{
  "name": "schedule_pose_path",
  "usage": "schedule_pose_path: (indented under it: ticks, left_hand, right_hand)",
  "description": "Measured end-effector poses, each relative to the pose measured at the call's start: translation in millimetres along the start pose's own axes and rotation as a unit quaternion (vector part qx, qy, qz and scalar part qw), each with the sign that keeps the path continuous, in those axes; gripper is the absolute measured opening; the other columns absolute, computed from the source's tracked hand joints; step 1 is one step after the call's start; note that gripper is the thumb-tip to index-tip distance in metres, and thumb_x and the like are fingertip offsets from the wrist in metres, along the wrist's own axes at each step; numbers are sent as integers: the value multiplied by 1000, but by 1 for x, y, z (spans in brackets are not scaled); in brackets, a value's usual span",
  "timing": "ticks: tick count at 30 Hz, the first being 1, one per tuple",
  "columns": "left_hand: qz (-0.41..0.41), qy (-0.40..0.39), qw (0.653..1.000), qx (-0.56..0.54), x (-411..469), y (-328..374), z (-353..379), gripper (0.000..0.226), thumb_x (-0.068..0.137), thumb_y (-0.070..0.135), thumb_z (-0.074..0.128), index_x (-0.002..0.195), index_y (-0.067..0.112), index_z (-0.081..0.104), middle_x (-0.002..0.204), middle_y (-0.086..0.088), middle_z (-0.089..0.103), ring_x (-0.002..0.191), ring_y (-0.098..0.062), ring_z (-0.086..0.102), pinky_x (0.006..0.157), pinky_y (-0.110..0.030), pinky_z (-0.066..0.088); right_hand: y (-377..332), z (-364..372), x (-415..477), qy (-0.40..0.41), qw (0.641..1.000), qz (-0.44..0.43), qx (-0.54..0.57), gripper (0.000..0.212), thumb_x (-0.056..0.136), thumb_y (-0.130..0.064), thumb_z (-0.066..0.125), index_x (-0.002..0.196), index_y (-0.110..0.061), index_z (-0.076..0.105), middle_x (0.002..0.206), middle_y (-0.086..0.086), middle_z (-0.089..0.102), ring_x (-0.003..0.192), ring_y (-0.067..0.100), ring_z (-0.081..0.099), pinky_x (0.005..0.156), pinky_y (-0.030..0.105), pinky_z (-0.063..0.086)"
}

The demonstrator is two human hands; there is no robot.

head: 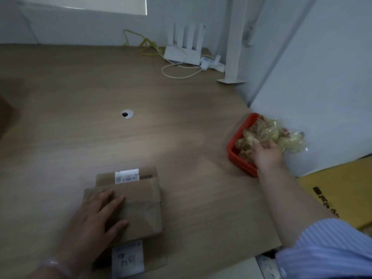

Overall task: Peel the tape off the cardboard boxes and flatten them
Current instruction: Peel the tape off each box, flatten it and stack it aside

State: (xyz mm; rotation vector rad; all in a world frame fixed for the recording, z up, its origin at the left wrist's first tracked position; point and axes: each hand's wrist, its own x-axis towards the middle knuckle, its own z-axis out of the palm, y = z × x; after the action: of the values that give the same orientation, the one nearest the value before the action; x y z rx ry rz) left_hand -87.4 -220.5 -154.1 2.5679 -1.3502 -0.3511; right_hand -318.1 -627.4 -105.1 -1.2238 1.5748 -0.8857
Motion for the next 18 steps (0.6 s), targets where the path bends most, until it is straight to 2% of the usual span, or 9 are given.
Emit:
schedule_pose_path:
  ticks: [2,5,8,10,12,15,18]
  left_hand:
    - [1,-1,1000,1,-1,1,-3,87,78,84,15,126,29,61,137,-2,53,127,-27,46,101,-42,38]
    - [7,-15,1000,2,-4,-1,-7,85,79,83,16,127,29,60,138,-2,52,126,-26,47,101,-42,40]
    - [-3,-14,1000,1,-9,-5,-6,87,78,83,16,130,28,58,141,-4,49,129,-27,45,105,-44,38]
    - [-18,0,1000,-2,-11,-4,-6,87,78,83,19,129,25,59,141,-6,50,129,-28,45,106,-42,36]
    - [-39,27,999,-9,-14,-2,-7,81,76,77,32,128,21,60,140,-10,49,128,-30,42,107,-39,32]
    - [-111,68,991,-42,-18,2,-15,71,79,58,57,137,19,49,146,-9,38,133,-29,31,111,-39,27]
    - [-221,26,968,-116,-19,-2,-19,87,77,45,72,148,18,29,145,-8,34,133,-28,30,112,-37,27]
  right_hand:
    - [3,1,5,3,1000,9,29,54,91,-22,57,142,-25,41,111,-5,62,95,15,65,90,34,52]
    - [-3,4,2,16,996,29,87,44,96,-21,48,139,-26,44,119,-1,60,88,9,63,79,25,51]
    - [-9,12,-19,19,1000,-23,-6,41,96,-25,47,137,-21,48,128,-1,57,113,16,56,98,27,42]
    - [-9,23,-42,-7,996,-70,-59,38,97,-22,48,134,-15,51,126,-2,57,116,14,51,95,19,34]
    - [-1,37,-68,-37,986,-116,-110,36,95,-19,50,130,-10,55,128,5,59,118,17,53,93,17,32]
    - [23,61,-115,-149,962,-140,-182,27,95,-21,52,116,-9,64,117,10,65,111,24,58,89,21,38]
    - [56,85,-165,-301,918,-80,-246,23,94,-34,53,94,-16,67,100,13,70,96,30,64,86,41,52]
